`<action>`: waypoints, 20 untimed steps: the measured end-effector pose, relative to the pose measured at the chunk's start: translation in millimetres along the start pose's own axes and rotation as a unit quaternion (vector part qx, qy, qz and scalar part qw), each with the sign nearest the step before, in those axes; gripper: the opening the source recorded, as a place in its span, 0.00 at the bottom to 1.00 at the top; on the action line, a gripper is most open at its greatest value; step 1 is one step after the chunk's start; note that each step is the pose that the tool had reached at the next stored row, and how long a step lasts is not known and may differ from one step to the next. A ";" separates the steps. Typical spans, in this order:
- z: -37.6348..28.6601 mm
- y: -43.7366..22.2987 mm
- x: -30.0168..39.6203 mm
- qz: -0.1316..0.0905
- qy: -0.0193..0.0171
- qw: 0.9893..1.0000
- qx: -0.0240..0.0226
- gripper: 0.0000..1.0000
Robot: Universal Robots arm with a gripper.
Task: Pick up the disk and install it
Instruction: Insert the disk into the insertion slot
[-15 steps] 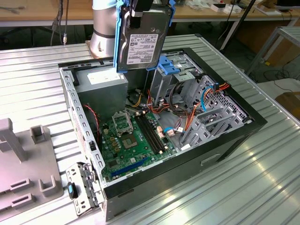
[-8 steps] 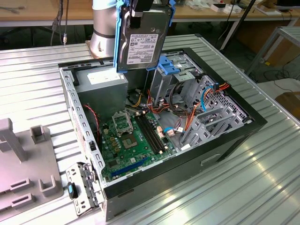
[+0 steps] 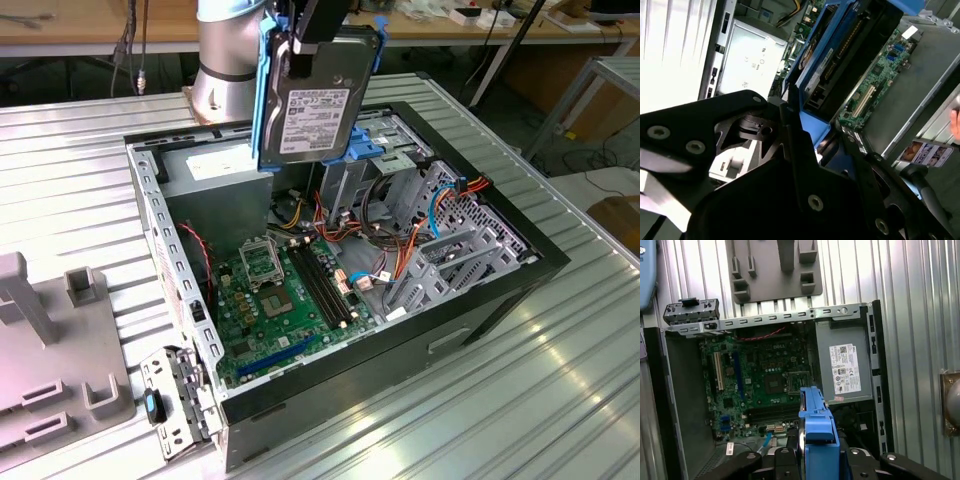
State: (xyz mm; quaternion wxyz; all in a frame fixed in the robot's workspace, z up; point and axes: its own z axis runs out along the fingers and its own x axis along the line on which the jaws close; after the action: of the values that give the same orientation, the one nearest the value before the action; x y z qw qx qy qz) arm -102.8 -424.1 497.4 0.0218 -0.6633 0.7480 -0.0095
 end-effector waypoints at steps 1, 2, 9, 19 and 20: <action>0.5 -0.5 2.2 -0.001 0.000 1.000 0.000 0.37; 0.7 -1.0 3.7 -0.003 0.000 1.000 0.000 0.37; 1.2 -3.5 9.3 -0.027 -0.001 1.000 0.000 0.37; 0.9 -9.5 53.8 -0.028 -0.001 1.000 0.000 0.37; 1.0 -9.8 56.6 -0.028 -0.001 1.000 0.000 0.37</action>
State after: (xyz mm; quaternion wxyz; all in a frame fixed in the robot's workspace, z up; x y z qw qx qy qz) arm -99.8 -481.5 495.7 0.0223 -0.6843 0.7288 -0.0091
